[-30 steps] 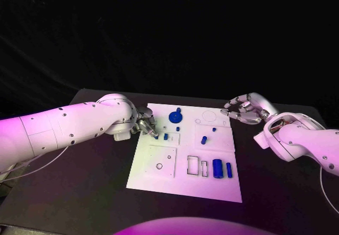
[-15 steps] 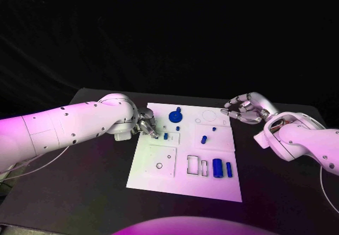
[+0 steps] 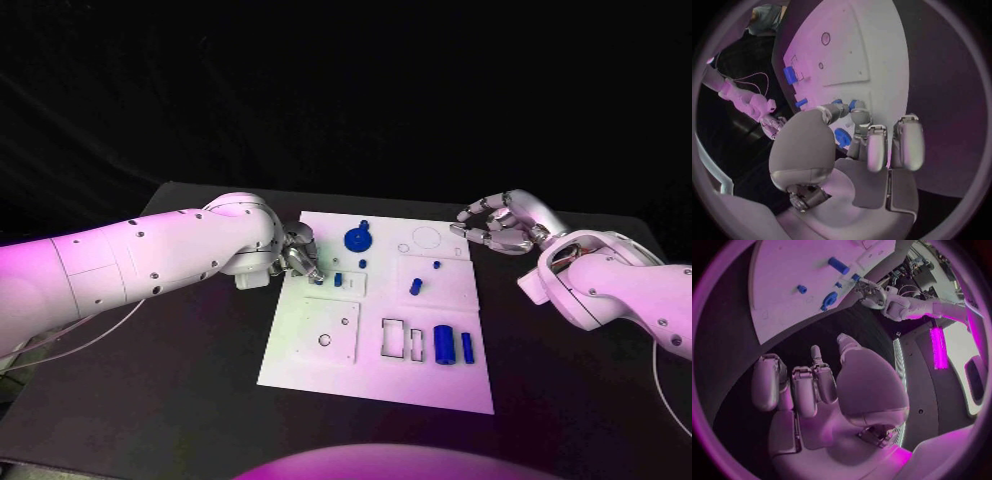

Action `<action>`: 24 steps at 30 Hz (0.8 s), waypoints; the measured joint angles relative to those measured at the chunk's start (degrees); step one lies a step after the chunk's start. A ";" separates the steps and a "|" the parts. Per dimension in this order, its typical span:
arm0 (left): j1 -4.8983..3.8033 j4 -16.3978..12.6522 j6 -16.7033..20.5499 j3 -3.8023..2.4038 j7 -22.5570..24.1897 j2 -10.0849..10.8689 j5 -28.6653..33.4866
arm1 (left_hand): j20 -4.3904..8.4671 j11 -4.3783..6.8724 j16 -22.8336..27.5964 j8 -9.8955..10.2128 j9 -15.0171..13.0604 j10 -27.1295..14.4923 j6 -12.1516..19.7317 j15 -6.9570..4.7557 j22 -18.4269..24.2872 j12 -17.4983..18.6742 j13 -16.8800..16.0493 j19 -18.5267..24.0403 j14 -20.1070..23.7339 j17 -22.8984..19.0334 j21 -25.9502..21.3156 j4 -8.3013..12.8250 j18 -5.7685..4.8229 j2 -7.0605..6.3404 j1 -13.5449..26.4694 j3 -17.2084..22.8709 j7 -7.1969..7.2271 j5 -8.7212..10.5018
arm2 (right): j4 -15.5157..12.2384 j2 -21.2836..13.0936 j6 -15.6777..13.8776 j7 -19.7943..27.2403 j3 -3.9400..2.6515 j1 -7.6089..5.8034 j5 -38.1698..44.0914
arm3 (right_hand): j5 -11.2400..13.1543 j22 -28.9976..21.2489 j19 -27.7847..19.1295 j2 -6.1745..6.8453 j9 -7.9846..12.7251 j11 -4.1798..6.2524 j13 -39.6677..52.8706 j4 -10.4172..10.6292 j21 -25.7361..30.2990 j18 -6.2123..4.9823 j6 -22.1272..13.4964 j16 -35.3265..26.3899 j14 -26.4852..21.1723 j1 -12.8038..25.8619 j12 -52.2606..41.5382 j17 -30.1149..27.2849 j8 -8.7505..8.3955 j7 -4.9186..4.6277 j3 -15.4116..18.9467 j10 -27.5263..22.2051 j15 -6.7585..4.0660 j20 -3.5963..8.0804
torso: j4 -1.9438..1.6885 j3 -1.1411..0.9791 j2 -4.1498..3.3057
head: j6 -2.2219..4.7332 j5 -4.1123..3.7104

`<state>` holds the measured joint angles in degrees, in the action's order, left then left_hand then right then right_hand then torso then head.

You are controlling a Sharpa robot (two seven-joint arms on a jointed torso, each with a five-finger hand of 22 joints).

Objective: Assemble the parts on the task board

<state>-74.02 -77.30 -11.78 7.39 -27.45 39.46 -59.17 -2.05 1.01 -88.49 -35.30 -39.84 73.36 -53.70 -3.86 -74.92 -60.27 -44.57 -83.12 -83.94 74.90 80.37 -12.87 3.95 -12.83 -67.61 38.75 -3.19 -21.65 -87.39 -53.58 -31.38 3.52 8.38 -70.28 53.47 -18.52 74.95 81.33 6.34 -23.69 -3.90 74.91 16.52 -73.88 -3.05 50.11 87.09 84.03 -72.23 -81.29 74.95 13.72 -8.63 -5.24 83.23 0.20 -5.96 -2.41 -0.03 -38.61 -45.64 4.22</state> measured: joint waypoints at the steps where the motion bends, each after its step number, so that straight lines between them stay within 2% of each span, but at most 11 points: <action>1: 0.01 0.11 0.10 0.01 -0.04 -0.04 0.10 | 0.00 0.00 0.00 0.00 -0.03 0.00 0.00 -0.08 0.00 0.38 0.46 0.00 -0.08 0.00 0.00 2.49 0.00 -0.11 1.04 2.26 0.00 0.34 | -0.01 0.00 0.00 0.00 0.00 0.00 0.00 | 0.00 0.00 0.00 0.00 0.00 0.00 0.00 0.00 0.00 0.00 0.00 0.00 0.00 0.00 0.00 0.00 0.00 0.00 0.00 0.00 0.00 0.00 | 0.00 0.00 0.00 | 0.04 -0.01; 2: 0.02 0.14 0.18 0.02 -0.07 -0.10 0.18 | 0.00 -0.01 0.00 -0.01 -0.06 0.01 -0.01 -0.21 0.00 0.66 0.74 0.00 -0.21 0.00 0.00 3.56 0.00 -0.36 1.67 2.91 0.00 0.57 | -0.01 -0.01 0.00 0.00 0.00 0.00 0.00 | 0.00 0.00 0.00 0.00 0.00 0.00 0.00 0.00 0.00 0.00 0.00 0.00 0.00 0.00 0.00 0.00 0.00 0.00 0.00 0.00 0.00 0.00 | 0.00 0.00 0.00 | 0.05 -0.01; 3: 0.03 0.20 0.27 0.02 -0.09 -0.13 0.26 | 0.00 -0.01 0.00 0.00 -0.06 0.01 0.02 -0.21 0.00 0.90 1.00 0.00 -0.22 0.00 0.00 3.72 0.00 -0.36 1.67 2.74 0.03 0.58 | -0.02 -0.01 0.00 0.00 0.00 0.00 0.00 | 0.00 0.00 0.00 0.00 0.00 0.00 0.00 0.00 0.00 0.00 0.00 0.00 0.00 0.00 0.00 0.00 0.00 0.00 0.00 0.00 0.00 0.00 | 0.00 0.01 0.00 | 0.07 -0.03; 8: 0.05 0.39 0.79 0.03 -0.19 -0.19 0.64 | 0.00 0.21 0.00 0.76 0.39 -0.25 1.39 -0.22 0.11 1.37 1.68 0.00 -0.22 0.00 0.00 3.81 0.00 -0.23 2.26 2.67 -0.08 0.62 | -0.03 -0.03 0.00 0.00 0.00 0.00 0.01 | 0.00 0.00 0.00 0.00 0.00 0.00 0.00 0.00 0.00 0.00 0.00 0.00 0.00 0.00 0.00 -0.01 0.00 0.00 0.00 0.00 0.00 0.00 | -0.01 0.03 0.01 | 0.16 -0.09; 12: 0.06 0.46 1.13 0.04 -0.26 -0.20 0.94 | 0.00 -0.19 0.00 1.27 0.74 -0.66 1.48 -0.23 0.11 1.37 1.94 0.00 -0.22 0.00 0.00 3.81 0.00 -0.30 2.34 2.67 -0.17 0.68 | -0.05 -0.05 0.00 0.00 0.00 0.00 0.01 | 0.00 0.00 0.00 0.00 0.00 0.00 0.00 0.00 0.00 0.00 0.00 0.00 0.00 0.00 0.00 -0.01 0.00 0.00 0.00 0.00 0.00 0.00 | -0.01 0.03 0.01 | 0.24 -0.12; 19: 0.06 0.51 1.26 0.04 -0.35 -0.22 1.22 | 0.00 -0.21 0.00 1.57 1.19 -0.68 1.48 -0.22 0.11 1.54 1.92 0.00 -0.22 0.00 0.00 3.96 0.00 -0.15 2.80 2.52 -0.17 0.68 | -0.09 -0.08 0.00 0.00 0.00 0.00 0.01 | 0.00 -0.01 -0.21 0.00 0.00 0.00 0.00 0.00 0.00 0.00 0.00 0.00 0.00 0.00 0.22 -0.01 0.00 0.00 0.00 0.00 0.00 0.21 | -0.03 0.04 0.01 | 0.29 -0.15; 22: 0.05 0.55 1.26 0.03 -0.37 -0.22 1.27 | 0.00 -0.21 0.00 1.79 1.39 -0.68 1.48 -0.22 0.11 1.54 1.85 0.00 -0.22 0.00 0.00 4.77 0.00 -1.00 3.82 3.33 -0.17 0.69 | -0.11 -0.09 0.00 0.00 0.00 0.00 0.01 | 0.00 -0.01 -0.21 0.00 0.00 0.00 0.00 0.00 0.00 0.00 0.00 0.00 0.00 0.00 0.22 -0.01 0.00 0.00 0.00 0.00 0.00 0.21 | -0.03 0.04 0.01 | 0.33 -0.16; 24: 0.04 0.57 1.24 0.03 -0.41 -0.21 1.27 | 0.00 -0.21 0.00 2.40 1.89 -0.68 1.25 -0.22 0.12 1.54 1.81 0.00 -0.22 0.00 0.00 4.43 0.00 -1.35 4.90 2.66 -0.40 0.69 | -0.11 -0.12 0.00 0.00 0.00 0.00 0.01 | 0.00 -0.01 -0.21 0.00 0.00 0.00 0.00 0.00 0.00 0.00 0.00 0.00 0.00 0.00 0.22 -0.01 0.00 0.00 0.00 0.00 0.00 0.21 | -0.03 0.04 0.01 | 0.37 -0.17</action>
<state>-73.98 -76.72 -10.54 7.41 -27.86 39.25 -57.90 -2.05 0.81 -88.48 -32.91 -37.95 72.69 -52.45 -4.09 -74.80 -58.74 -42.76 -83.12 -84.16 74.90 80.37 -8.44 3.95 -14.18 -62.70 41.40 -3.59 -20.97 -87.51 -53.70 -31.38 3.51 8.38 -70.28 53.48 -18.52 74.94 81.11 6.34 -23.69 -3.90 74.91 16.52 -73.88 -3.05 50.11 87.09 84.03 -72.24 -81.07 74.93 13.72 -8.63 -5.24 83.23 0.20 -5.75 -2.44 0.01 -38.60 -45.26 4.05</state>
